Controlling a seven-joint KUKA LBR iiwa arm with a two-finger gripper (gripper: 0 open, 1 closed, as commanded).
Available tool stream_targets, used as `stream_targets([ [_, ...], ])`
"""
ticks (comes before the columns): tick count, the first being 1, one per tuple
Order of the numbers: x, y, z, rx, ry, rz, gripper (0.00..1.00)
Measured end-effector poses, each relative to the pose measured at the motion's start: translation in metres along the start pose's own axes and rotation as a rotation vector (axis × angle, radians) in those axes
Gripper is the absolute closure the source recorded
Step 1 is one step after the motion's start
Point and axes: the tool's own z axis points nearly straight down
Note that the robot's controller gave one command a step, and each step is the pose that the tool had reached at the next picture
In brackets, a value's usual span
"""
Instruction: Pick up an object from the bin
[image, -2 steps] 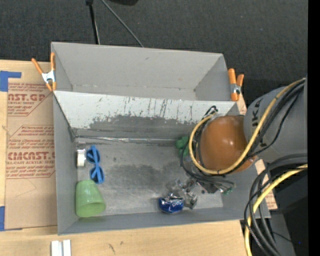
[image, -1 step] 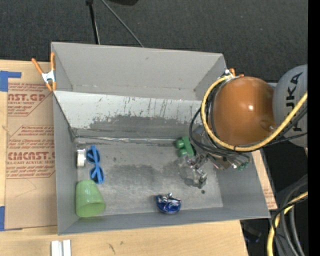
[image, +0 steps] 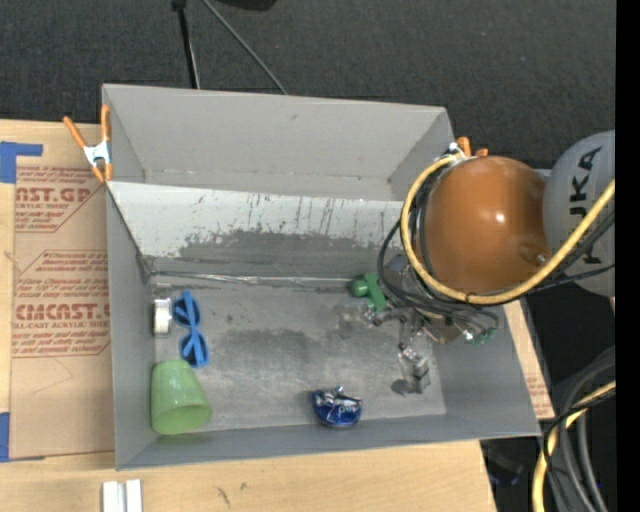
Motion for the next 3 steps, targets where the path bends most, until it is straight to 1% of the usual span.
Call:
stream_targets([
  [1,-0.021,0.031,0.133,-0.001,0.0,-0.086,0.0],
  [2,-0.022,0.029,0.129,0.002,-0.002,-0.083,1.0],
  [3,-0.012,0.0,-0.032,0.007,-0.004,-0.136,1.0],
])
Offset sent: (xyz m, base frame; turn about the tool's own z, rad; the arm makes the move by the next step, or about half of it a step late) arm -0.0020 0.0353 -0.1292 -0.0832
